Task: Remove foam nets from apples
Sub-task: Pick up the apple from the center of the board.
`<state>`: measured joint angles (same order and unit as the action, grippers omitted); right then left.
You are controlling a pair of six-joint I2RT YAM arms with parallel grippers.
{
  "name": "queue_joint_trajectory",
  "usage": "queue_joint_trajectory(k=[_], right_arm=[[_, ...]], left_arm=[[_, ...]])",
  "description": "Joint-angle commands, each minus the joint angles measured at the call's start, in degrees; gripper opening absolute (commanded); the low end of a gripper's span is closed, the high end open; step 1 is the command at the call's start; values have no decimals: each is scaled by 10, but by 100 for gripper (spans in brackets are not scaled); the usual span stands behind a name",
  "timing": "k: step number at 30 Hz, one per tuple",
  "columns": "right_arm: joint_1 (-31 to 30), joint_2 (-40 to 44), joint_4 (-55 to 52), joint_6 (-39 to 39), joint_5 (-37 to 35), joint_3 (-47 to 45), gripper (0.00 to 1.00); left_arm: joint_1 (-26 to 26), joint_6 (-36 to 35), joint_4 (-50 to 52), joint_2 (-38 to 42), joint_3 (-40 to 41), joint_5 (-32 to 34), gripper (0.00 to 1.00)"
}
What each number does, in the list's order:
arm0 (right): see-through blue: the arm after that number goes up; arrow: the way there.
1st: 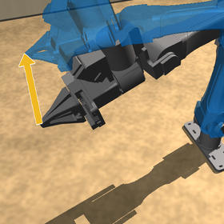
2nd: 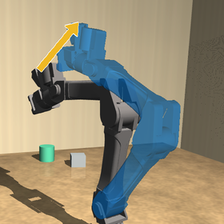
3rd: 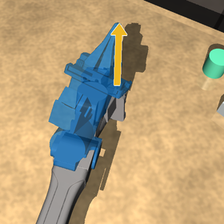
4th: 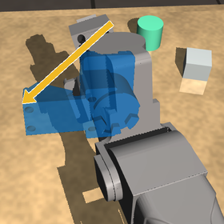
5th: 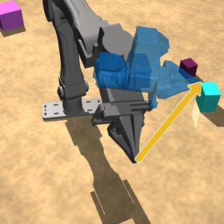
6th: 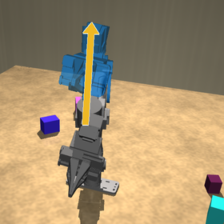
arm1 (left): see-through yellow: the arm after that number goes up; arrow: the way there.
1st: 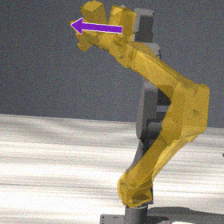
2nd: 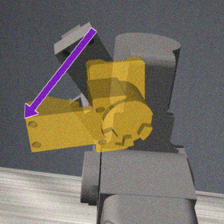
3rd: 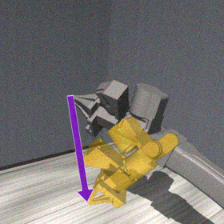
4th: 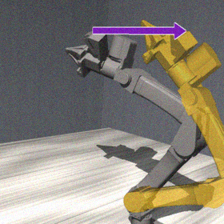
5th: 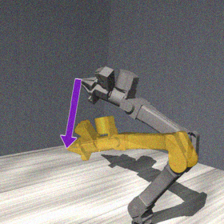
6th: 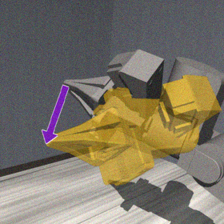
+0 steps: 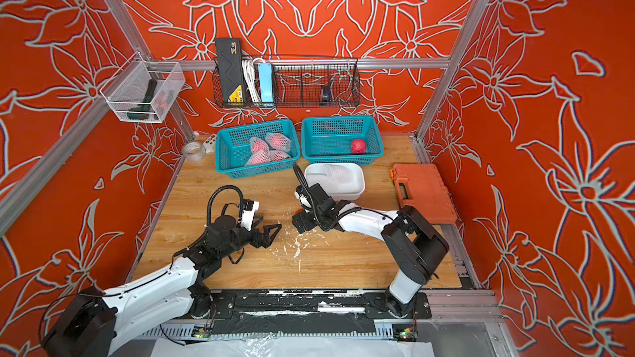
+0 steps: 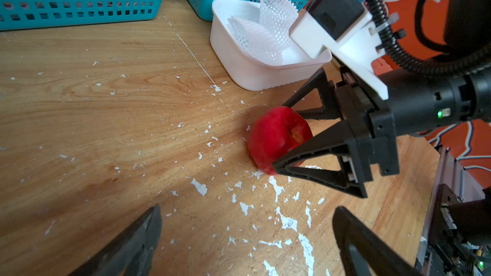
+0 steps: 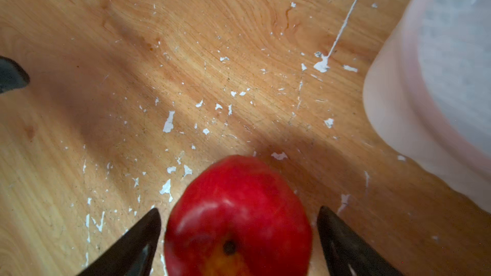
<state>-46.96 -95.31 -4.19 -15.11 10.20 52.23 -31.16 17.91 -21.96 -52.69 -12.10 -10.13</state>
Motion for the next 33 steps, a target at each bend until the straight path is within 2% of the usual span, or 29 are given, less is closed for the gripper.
queue_joint_trajectory(k=[1, 7, 12, 15, 18, 22, 27, 33], right_arm=[[-5, -20, 4, 6, 1, 18, 81], [-5, 5, 7, 16, -4, 26, 40], [13, 49, -18, 31, -18, 78, 36], [64, 60, -13, 20, 2, 123, 34], [139, 46, -22, -5, 42, 178, 32], [236, 7, -68, -8, 28, 252, 32], [341, -50, -90, 10, 16, 306, 32], [406, -136, -121, 28, 18, 382, 31]], left_arm=[[-2, -4, -12, -5, -8, 12, 98], [-2, 1, -32, -8, -10, 7, 97], [-3, -1, -52, 20, -44, 21, 98], [-4, -9, -75, 10, -92, 21, 98], [-12, -14, -82, -31, -154, 5, 98], [-30, -25, -83, -90, -214, -9, 97], [-40, -19, -87, -125, -217, -21, 97], [-60, -27, -77, -167, -200, -29, 98]])
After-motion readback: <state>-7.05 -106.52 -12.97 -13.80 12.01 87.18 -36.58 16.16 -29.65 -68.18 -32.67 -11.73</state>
